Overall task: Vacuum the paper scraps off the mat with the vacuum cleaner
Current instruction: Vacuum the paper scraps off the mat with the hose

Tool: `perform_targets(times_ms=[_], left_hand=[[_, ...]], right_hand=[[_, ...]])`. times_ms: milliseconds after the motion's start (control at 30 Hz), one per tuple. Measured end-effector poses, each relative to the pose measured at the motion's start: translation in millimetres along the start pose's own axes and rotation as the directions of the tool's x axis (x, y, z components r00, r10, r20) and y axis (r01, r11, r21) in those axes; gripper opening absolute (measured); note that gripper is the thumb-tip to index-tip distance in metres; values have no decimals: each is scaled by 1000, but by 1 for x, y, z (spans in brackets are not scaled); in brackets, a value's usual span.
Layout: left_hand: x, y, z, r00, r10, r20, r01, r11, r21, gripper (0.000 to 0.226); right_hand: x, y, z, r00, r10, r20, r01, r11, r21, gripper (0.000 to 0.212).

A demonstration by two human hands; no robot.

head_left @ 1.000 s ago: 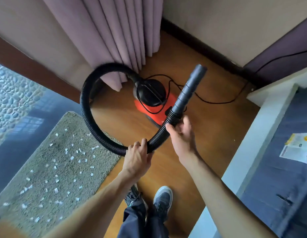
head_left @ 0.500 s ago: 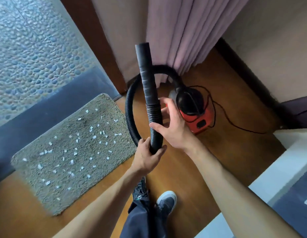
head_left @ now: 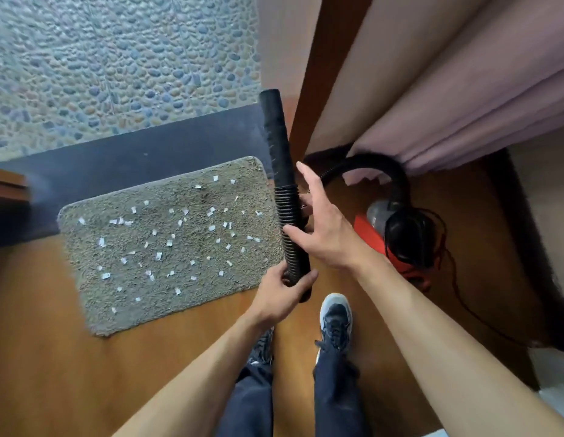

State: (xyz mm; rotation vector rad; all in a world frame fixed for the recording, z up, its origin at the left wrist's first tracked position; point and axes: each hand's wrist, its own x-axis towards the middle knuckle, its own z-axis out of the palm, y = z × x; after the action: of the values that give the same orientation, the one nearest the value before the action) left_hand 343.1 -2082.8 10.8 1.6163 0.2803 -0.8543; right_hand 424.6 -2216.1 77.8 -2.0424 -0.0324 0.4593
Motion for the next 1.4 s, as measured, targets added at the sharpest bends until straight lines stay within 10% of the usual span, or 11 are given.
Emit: perform_targets(times_ms=[267, 533, 900, 1233, 1400], left_hand=[[-7, -5, -4, 987, -148, -64, 133, 972, -194, 23], [-13, -29, 12, 959, -248, -140, 186, 918, -350, 10], [-6, -68, 39, 945, -212, -249, 23, 802, -597, 100], [12, -86, 36, 974, -215, -66, 133, 787, -602, 99], [20, -85, 29, 973, -226, -41, 154, 775, -613, 94]], right_hand=[[46, 30, 22, 964, -65, 259, 85, 994, -66, 69], [58, 68, 47, 864, 126, 487, -212, 969, 126, 57], [67, 129, 73, 670, 357, 651, -552, 826, 114, 51], [69, 164, 79, 617, 366, 697, -561, 825, 63, 65], [67, 182, 80, 571, 372, 732, -725, 647, 237, 69]])
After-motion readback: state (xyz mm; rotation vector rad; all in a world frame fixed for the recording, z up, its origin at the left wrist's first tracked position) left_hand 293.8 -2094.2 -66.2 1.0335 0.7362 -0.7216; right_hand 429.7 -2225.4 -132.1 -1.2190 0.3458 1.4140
